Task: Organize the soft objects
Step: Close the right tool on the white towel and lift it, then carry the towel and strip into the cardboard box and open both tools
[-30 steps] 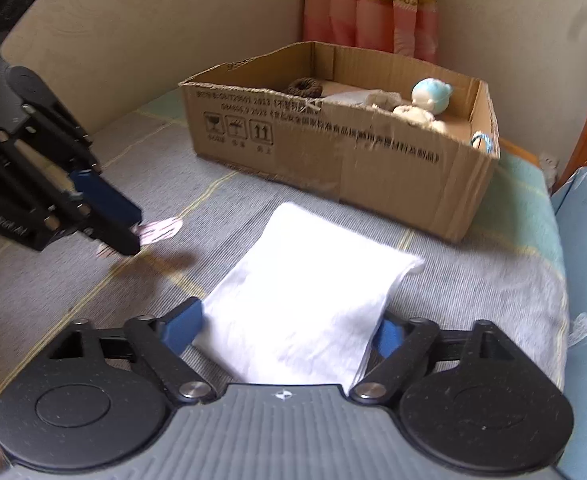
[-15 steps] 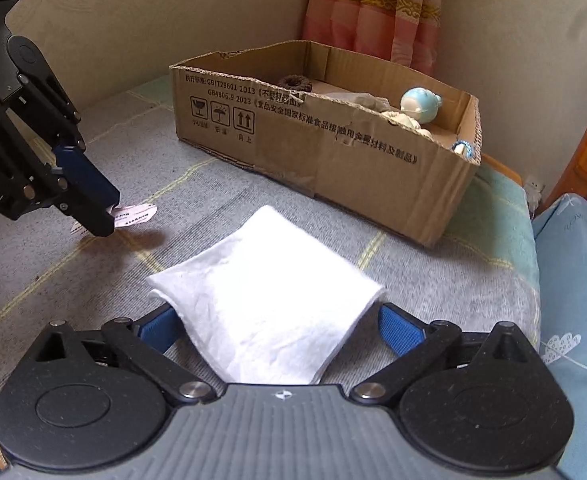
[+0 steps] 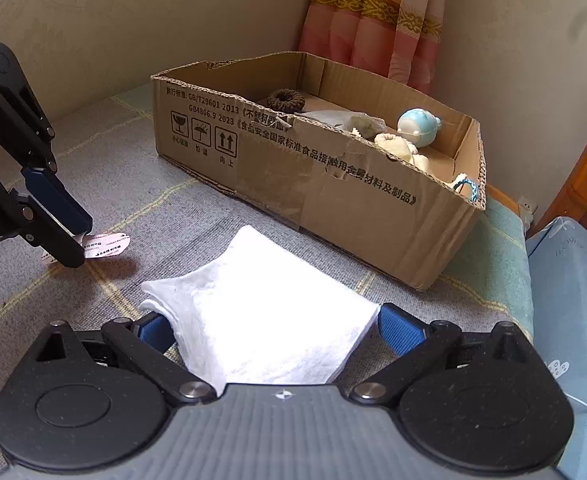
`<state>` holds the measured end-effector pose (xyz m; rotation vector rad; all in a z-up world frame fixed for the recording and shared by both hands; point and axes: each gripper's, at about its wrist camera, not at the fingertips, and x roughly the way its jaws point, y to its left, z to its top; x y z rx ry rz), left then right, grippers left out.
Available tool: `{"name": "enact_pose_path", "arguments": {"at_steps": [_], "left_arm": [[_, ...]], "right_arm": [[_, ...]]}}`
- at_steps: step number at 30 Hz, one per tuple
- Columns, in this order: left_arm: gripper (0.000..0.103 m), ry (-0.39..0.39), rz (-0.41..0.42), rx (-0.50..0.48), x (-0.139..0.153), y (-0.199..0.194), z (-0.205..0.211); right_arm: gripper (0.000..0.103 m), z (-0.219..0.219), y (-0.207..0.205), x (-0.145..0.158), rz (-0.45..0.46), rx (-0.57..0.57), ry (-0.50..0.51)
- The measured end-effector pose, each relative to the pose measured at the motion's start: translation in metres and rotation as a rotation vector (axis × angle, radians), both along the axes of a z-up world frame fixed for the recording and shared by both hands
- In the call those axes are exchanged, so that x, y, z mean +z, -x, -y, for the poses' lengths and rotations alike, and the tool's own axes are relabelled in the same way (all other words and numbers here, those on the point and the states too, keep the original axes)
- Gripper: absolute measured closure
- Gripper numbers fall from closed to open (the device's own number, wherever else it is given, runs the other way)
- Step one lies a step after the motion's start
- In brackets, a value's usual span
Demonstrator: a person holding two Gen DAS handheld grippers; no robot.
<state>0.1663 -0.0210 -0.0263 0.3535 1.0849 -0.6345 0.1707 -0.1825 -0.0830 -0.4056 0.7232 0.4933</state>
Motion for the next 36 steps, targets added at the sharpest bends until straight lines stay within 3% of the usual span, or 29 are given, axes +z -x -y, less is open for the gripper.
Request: {"name": "enact_pose_path", "arguments": {"at_steps": [5,9,12,17,22,36], "left_arm": [[0.086,-0.001,-0.003,0.002,-0.002,-0.001,0.0],[0.086,-0.002,-0.004,0.002,-0.002,-0.001,0.0],[0.086,-0.002,-0.004,0.003,-0.002,-0.001,0.0],[0.086,-0.005,-0.005,0.002,-0.002,-0.001,0.0],[0.086,-0.001,0.003,0.001,0.002,0.0,-0.001],[0.086,0.015,0.08,-0.02,0.042,-0.001,0.002]], "right_arm": [[0.0,-0.001,-0.002,-0.001,0.005,0.045,0.0],[0.0,0.008,-0.024,-0.004,-0.098,0.035,-0.09],[0.001,0.009,-0.026,-0.004,-0.091,0.036,-0.095],[0.031,0.008,-0.018,0.002,-0.073,0.036,-0.099],[0.054,0.002,-0.007,0.005,-0.051,0.044,-0.076],[0.061,0.008,0.014,0.04,0.019,0.059,-0.12]]}}
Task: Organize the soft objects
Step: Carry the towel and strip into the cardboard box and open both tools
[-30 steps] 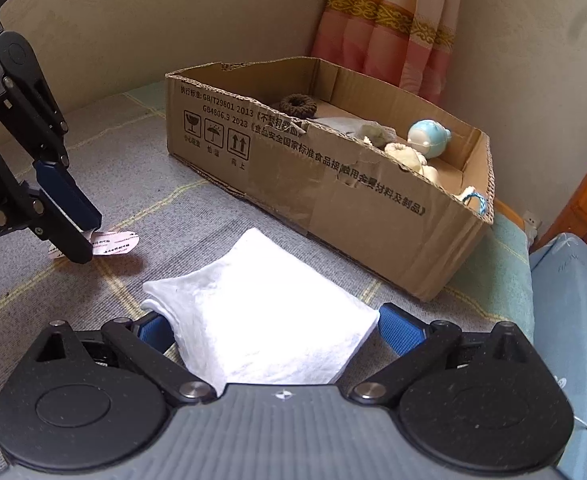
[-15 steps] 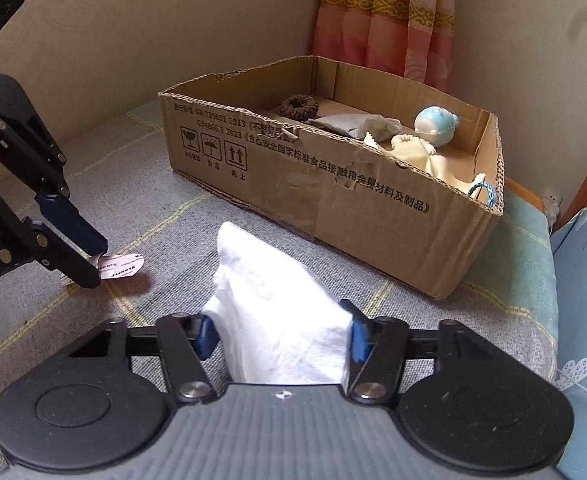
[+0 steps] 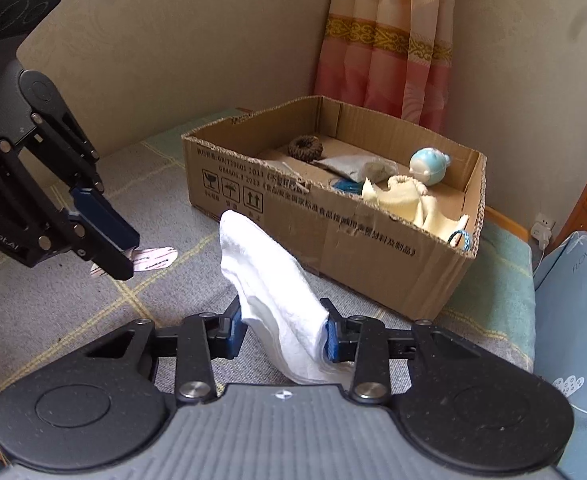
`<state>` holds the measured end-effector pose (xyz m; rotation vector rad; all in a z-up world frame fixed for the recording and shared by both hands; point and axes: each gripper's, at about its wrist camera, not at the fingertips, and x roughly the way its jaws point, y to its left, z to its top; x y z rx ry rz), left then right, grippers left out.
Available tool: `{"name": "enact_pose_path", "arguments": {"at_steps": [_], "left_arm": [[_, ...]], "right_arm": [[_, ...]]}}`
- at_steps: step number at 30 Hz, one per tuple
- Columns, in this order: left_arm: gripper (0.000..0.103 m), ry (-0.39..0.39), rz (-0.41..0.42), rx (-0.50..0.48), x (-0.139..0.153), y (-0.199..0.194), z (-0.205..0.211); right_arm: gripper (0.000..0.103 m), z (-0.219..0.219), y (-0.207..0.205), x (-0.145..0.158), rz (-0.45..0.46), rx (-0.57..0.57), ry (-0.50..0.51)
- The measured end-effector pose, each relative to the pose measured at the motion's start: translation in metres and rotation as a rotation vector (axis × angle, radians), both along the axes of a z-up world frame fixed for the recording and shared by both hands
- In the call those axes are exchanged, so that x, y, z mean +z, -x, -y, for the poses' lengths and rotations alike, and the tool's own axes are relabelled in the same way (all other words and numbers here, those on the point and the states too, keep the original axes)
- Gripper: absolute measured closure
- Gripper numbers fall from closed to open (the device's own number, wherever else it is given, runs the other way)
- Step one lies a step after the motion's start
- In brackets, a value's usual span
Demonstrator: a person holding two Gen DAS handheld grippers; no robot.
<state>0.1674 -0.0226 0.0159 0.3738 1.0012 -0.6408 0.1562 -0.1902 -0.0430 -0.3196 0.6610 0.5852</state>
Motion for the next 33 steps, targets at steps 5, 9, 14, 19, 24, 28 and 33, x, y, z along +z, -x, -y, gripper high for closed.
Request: {"name": "enact_pose_path", "arguments": {"at_steps": [5,9,14,19,24,28,33], "left_arm": [[0.086,0.013,0.078,-0.008,0.035,-0.021,0.002],[0.086,0.008,0.176,0.019,0.062,-0.053,0.007],[0.066,-0.002,0.243,0.104,0.06,-0.102,0.017],[0.008,0.027,0.306,0.26,0.041,-0.114,0.01],[0.007,0.103,0.323,0.367,0.037,-0.088,-0.008],[0.003,0.096,0.383,0.415,0.036,-0.06,-0.014],[0.001,0.062,0.451,0.454,0.035,-0.038,-0.015]], "right_arm": [[0.061,0.006,0.002,0.019,0.035,-0.004,-0.023],[0.061,0.014,-0.003,0.035,0.072,-0.027,-0.049],[0.061,0.02,-0.012,0.049,0.098,-0.052,-0.069],[0.061,0.021,-0.027,0.056,0.097,-0.084,-0.079],[0.061,0.02,-0.05,0.062,0.095,-0.129,-0.07],[0.061,0.013,-0.082,0.069,0.097,-0.178,-0.064],[0.018,-0.003,-0.122,0.072,0.068,-0.254,-0.092]]}}
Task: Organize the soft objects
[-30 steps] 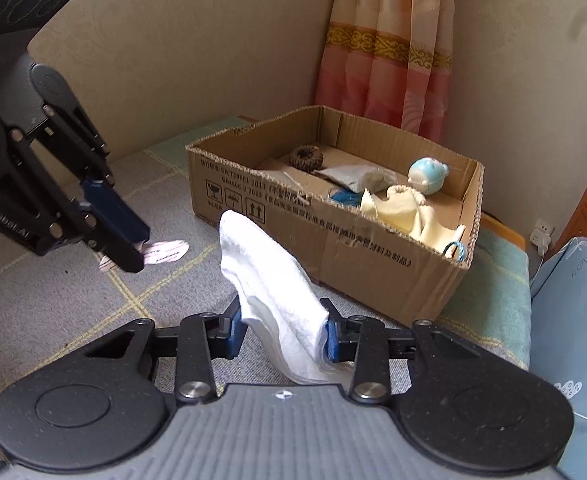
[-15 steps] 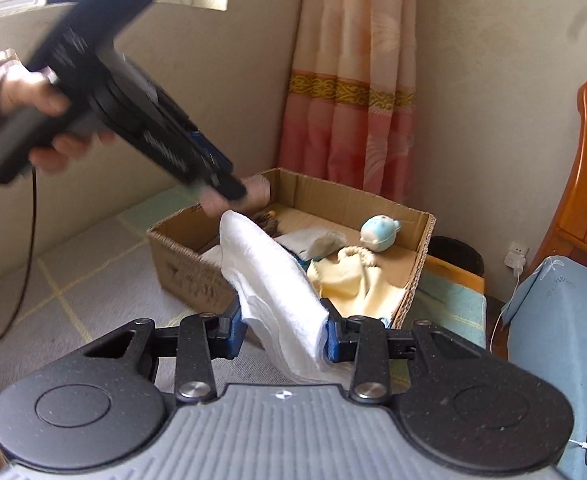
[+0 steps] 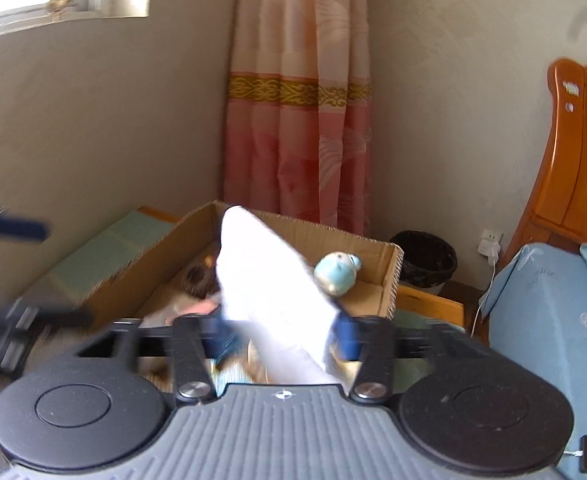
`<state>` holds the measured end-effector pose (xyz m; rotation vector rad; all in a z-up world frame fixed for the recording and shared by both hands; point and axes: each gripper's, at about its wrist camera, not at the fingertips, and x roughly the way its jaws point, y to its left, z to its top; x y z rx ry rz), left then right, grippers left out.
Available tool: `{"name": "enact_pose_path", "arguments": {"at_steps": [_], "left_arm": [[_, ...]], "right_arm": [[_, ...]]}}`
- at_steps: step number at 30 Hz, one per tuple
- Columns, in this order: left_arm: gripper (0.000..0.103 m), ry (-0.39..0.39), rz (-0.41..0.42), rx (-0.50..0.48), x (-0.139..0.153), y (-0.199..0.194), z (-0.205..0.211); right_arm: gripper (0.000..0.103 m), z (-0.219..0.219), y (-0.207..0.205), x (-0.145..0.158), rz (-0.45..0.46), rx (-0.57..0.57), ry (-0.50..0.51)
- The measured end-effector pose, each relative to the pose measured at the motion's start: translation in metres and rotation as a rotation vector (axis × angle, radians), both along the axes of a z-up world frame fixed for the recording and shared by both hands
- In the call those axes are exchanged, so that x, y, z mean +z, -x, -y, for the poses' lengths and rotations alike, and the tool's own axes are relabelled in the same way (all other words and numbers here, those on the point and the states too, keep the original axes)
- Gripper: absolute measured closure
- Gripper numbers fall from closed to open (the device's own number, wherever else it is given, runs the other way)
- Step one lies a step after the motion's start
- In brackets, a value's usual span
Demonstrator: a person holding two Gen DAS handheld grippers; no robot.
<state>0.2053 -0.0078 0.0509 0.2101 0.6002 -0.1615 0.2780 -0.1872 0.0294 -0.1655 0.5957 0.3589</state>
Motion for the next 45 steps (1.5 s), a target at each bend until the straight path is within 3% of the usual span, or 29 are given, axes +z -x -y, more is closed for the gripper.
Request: {"name": "enact_pose_path", "arguments": {"at_steps": [1,5,11,21,45], "left_arm": [[0.001,0.003,-0.001,0.013,0.0,0.002,-0.001],[0.001,0.014,0.001,0.051,-0.001,0.009,-0.005],[0.001,0.053,-0.098,0.126,-0.001,0.01,-0.011],[0.001,0.036,-0.113,0.165,0.011,0.028,-0.004],[0.001,0.052,-0.137,0.18,0.016,0.034,0.001]], "right_arm": [[0.011,-0.002,-0.003,-0.001,-0.005,-0.021,-0.006],[0.007,-0.005,0.004,-0.004,-0.079,-0.08,-0.014],[0.0,-0.012,0.042,0.0,-0.161,-0.218,0.043],[0.0,-0.006,0.092,0.009,-0.186,-0.368,0.012],[0.0,-0.008,0.107,0.009,-0.187,-0.401,0.001]]}}
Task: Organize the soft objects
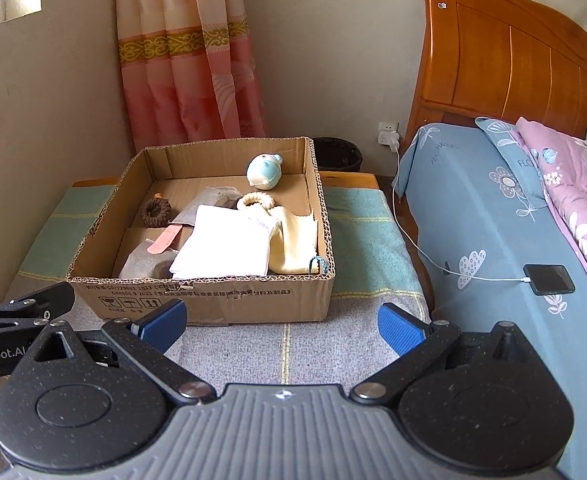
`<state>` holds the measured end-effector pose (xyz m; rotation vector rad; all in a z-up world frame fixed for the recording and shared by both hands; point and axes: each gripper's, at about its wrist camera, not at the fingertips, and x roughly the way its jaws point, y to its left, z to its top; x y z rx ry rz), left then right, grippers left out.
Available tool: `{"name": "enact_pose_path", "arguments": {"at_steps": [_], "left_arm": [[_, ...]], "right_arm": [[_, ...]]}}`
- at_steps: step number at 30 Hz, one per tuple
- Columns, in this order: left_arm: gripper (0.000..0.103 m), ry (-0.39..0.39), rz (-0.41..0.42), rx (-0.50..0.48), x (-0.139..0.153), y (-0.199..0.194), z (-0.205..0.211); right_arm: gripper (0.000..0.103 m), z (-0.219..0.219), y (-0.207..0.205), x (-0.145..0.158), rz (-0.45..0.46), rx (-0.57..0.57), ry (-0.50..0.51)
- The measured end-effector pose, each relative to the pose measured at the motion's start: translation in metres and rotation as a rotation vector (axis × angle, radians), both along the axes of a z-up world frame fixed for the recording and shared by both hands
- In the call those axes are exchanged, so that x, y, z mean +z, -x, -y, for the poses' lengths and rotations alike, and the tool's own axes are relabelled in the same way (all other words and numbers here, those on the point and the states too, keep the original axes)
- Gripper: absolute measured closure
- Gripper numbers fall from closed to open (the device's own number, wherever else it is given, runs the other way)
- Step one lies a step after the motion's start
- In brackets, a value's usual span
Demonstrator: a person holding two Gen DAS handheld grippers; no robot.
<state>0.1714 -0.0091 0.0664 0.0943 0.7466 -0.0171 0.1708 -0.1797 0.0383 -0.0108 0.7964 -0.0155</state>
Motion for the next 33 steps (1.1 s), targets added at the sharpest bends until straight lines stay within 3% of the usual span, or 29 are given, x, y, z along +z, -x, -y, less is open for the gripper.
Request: {"name": "enact_pose_path", "arguments": {"at_steps": [33], "left_arm": [[0.001,-0.006,0.007,0.005,0.0043,0.0038,0.0027]], "right_arm": [[0.0,-0.0001,0.0083,0.0039,0.013,-0.005,-0.005]]}}
